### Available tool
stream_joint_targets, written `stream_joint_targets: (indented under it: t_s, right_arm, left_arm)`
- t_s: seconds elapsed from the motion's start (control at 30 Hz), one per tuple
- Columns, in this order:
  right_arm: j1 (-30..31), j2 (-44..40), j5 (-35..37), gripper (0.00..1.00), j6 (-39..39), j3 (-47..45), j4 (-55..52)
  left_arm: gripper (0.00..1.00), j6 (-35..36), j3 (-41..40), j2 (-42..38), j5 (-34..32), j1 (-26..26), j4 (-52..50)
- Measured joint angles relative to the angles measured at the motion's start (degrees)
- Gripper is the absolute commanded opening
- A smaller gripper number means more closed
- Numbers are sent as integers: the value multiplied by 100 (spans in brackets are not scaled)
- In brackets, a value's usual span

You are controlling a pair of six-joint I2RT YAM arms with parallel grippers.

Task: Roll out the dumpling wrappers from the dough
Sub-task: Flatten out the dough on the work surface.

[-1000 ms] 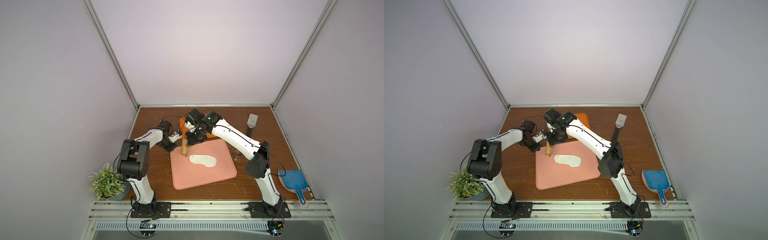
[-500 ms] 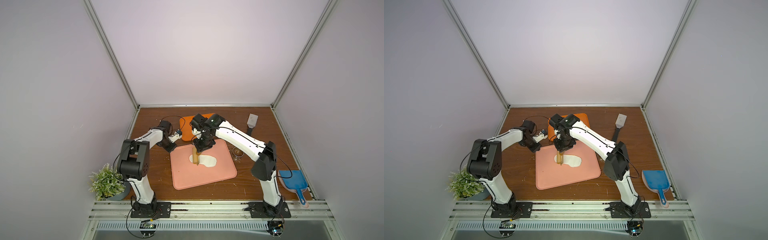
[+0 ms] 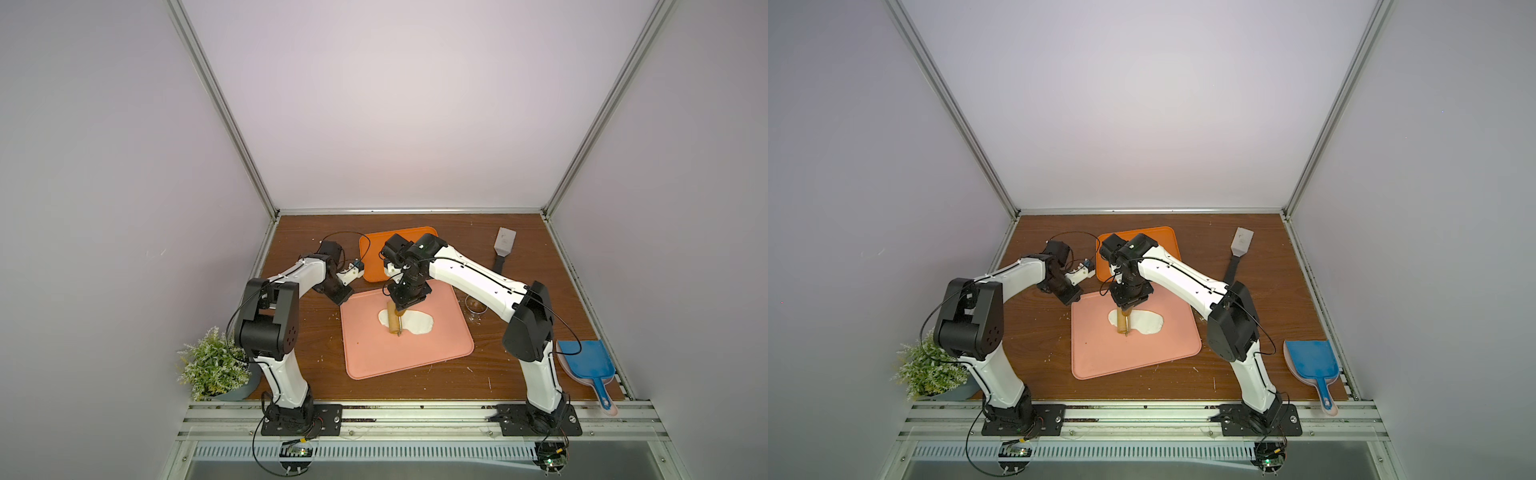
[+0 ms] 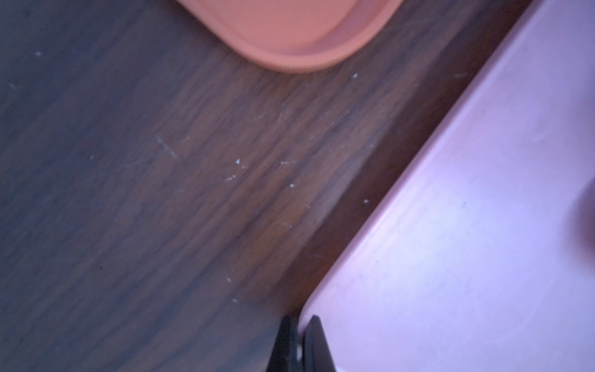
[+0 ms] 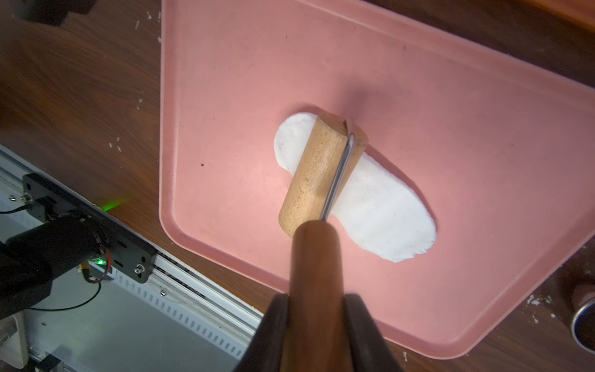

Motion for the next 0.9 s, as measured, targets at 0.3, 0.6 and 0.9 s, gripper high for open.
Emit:
stream_joint_targets:
  t_s: [0.3, 0.6, 0.9]
  right_arm:
    - [20, 24, 24, 0, -15, 376, 39]
    - [24, 11, 151, 0, -7, 651, -39]
    - [35, 57, 17, 0, -9, 614, -72]
  left_arm:
    - [0, 0, 2, 2, 0, 0, -2]
    - [0, 0, 2, 2, 0, 2, -2]
    - [0, 0, 2, 2, 0, 2, -2]
